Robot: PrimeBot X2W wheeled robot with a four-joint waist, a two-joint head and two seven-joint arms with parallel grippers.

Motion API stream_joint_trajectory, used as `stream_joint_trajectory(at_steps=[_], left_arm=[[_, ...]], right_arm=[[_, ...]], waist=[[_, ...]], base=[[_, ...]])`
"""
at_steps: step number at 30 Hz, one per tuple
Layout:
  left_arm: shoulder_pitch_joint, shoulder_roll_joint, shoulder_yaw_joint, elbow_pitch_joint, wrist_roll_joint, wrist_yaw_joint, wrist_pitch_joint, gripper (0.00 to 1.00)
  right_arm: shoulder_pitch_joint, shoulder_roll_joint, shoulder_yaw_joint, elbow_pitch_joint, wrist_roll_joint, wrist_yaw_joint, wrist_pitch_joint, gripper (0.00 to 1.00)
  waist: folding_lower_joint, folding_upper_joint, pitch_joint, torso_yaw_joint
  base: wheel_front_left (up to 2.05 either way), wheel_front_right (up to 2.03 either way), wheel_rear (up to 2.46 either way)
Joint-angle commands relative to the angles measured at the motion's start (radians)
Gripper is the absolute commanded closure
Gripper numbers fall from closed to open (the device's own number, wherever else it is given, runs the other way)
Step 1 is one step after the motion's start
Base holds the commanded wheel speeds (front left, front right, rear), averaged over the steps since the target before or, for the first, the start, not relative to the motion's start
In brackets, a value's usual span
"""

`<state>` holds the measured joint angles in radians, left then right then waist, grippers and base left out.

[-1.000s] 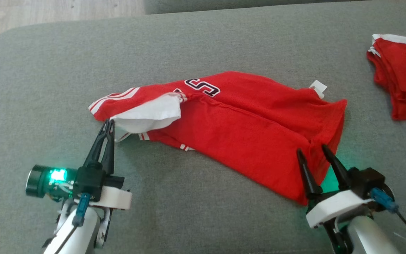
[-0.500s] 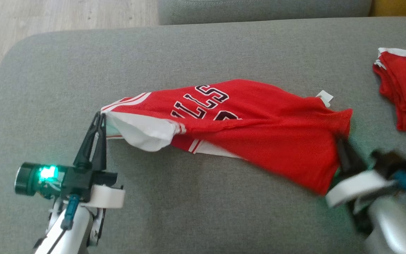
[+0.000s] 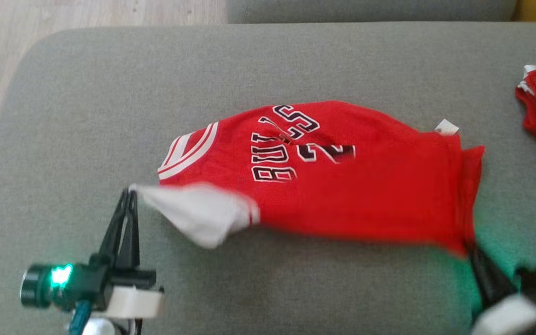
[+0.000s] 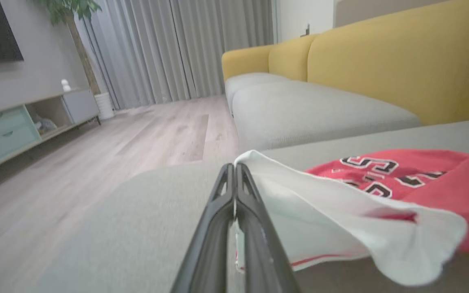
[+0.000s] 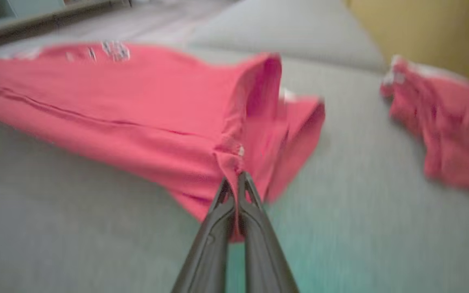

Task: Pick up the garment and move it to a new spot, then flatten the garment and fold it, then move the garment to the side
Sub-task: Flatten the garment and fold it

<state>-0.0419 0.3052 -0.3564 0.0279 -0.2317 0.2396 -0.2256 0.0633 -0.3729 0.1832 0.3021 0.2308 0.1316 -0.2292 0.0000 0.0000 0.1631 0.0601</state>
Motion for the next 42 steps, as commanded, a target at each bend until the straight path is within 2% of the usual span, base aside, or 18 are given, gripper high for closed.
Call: stream_joint_trajectory(at_steps=[1, 2, 3, 4, 11, 17, 24, 25, 26, 27, 28, 32, 42], left_arm=[[-0.028, 0.026, 0.042, -0.035, -0.006, 0.009, 0.003, 1.0], [-0.015, 0.026, 0.044, -0.034, -0.011, 0.012, 0.003, 1.0], [-0.005, 0.026, 0.046, -0.034, -0.017, 0.014, 0.002, 1.0], [0.002, 0.026, 0.048, -0.034, -0.02, 0.016, 0.001, 1.0], [0.006, 0.025, 0.052, -0.032, -0.026, 0.021, -0.007, 1.0], [-0.002, 0.014, 0.037, -0.032, -0.024, 0.022, -0.011, 1.0], [-0.011, 0.006, 0.026, -0.024, -0.024, 0.022, -0.013, 1.0], [-0.013, 0.005, 0.025, -0.023, -0.024, 0.022, -0.014, 1.0], [-0.014, 0.004, 0.024, -0.022, -0.024, 0.023, -0.015, 1.0], [-0.015, 0.004, 0.023, -0.021, -0.025, 0.023, -0.015, 1.0], [-0.015, 0.003, 0.022, -0.02, -0.025, 0.023, -0.016, 1.0], [-0.016, 0.002, 0.023, -0.019, -0.027, 0.026, -0.018, 1.0], [-0.008, 0.013, 0.039, -0.031, -0.036, 0.035, -0.024, 1.0]], right_arm=[[-0.006, -0.032, 0.015, -0.022, 0.003, -0.001, -0.001, 1.0], [0.017, -0.028, 0.016, -0.012, 0.007, -0.001, 0.003, 1.0], [0.033, -0.019, 0.012, -0.003, 0.014, -0.001, 0.004, 0.6], [0.042, -0.011, 0.004, 0.004, 0.016, -0.001, 0.002, 0.0], [0.084, 0.053, -0.059, -0.029, -0.003, -0.001, -0.018, 0.0], [0.088, 0.078, -0.031, -0.068, -0.038, -0.001, -0.023, 0.0], [0.065, 0.109, -0.029, -0.052, -0.071, -0.001, -0.007, 0.0], [0.061, 0.113, -0.03, -0.05, -0.075, -0.001, -0.003, 0.06], [0.057, 0.116, -0.032, -0.047, -0.079, -0.001, 0.0, 0.2], [0.054, 0.118, -0.034, -0.045, -0.082, -0.001, 0.003, 0.42], [0.052, 0.121, -0.039, -0.041, -0.086, -0.001, 0.008, 0.57], [0.046, 0.131, -0.062, -0.034, -0.097, -0.001, 0.022, 1.0], [0.076, 0.145, -0.152, -0.065, -0.064, -0.001, 0.051, 1.0]], waist=[[0.0, 0.0, 0.008, 0.0], [0.0, 0.0, 0.014, -0.001], [0.0, 0.0, 0.019, -0.004], [0.0, 0.0, 0.023, -0.006], [0.0, 0.0, 0.023, -0.017], [0.0, 0.0, 0.026, -0.02], [0.0, 0.0, 0.03, -0.011], [0.0, 0.0, 0.031, -0.009], [0.0, 0.0, 0.031, -0.007], [0.0, 0.0, 0.031, -0.005], [0.0, 0.0, 0.031, -0.004], [0.0, 0.0, 0.03, -0.001], [0.0, 0.0, 0.005, -0.015]], base=[[0.0, 0.0, 0.0], [0.0, 0.0, 0.0], [0.0, 0.0, 0.0], [0.0, 0.0, 0.0], [0.0, 0.0, 0.0], [0.0, 0.0, 0.0], [0.0, 0.0, 0.0], [0.0, 0.0, 0.0], [0.0, 0.0, 0.0], [0.0, 0.0, 0.0], [0.0, 0.0, 0.0], [0.0, 0.0, 0.0], [0.0, 0.0, 0.0]])
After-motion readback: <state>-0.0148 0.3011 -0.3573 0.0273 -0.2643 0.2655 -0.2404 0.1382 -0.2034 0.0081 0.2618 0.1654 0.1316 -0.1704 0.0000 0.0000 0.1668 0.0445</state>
